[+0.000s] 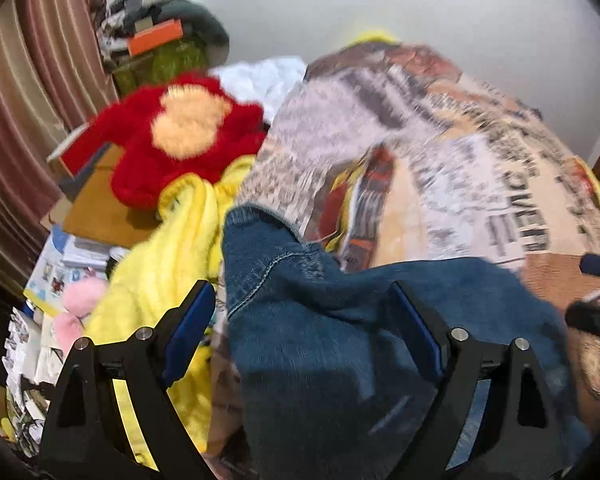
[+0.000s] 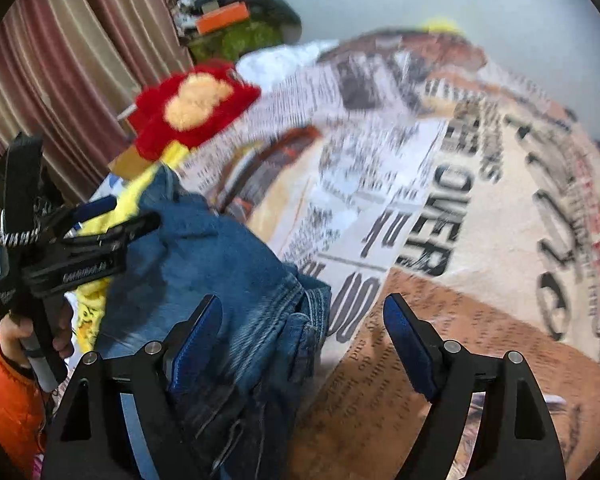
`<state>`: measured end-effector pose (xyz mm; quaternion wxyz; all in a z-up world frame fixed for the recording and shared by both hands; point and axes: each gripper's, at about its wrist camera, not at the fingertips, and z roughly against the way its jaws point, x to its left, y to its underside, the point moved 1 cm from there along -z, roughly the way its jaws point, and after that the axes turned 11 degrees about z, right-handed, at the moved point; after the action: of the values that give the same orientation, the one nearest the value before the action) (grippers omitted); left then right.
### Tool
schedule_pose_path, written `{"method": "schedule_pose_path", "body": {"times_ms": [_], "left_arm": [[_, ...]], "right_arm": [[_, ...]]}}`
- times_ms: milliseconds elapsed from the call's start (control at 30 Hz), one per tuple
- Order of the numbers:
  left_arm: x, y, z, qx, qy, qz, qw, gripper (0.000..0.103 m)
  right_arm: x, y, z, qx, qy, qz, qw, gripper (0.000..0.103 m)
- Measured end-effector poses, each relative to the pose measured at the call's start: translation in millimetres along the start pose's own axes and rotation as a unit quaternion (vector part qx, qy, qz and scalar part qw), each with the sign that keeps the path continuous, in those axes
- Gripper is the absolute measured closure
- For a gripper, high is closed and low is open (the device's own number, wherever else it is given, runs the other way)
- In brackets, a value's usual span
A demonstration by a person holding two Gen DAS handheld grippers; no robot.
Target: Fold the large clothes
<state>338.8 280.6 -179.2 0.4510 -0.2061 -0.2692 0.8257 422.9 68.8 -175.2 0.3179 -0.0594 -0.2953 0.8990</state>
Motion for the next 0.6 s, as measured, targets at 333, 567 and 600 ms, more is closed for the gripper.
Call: {"method": "schedule_pose_path", "body": {"times_ms": [333, 567, 600], "left_arm": [[1.7, 4.1, 185.1, -0.147, 0.087, 0.019, 0.9852, 0.014], [-0.2, 37.3, 289.6, -0.236, 0.117, 0.022, 0.9644, 0.014], [-1.0, 45.9, 305.1, -0.248, 0.124, 0.024, 0.9606, 0.014]], "right_arm": [[44.2, -0.4, 162.2, -0.172, 0.021, 0.017, 0.985, 0.022], [88.5, 28.3, 267.6, -0.283, 0.017, 0.029, 0.958, 0.022], [95.8, 36.4, 281.1, -0.297, 0.015, 0.029, 0.954, 0.022]]}}
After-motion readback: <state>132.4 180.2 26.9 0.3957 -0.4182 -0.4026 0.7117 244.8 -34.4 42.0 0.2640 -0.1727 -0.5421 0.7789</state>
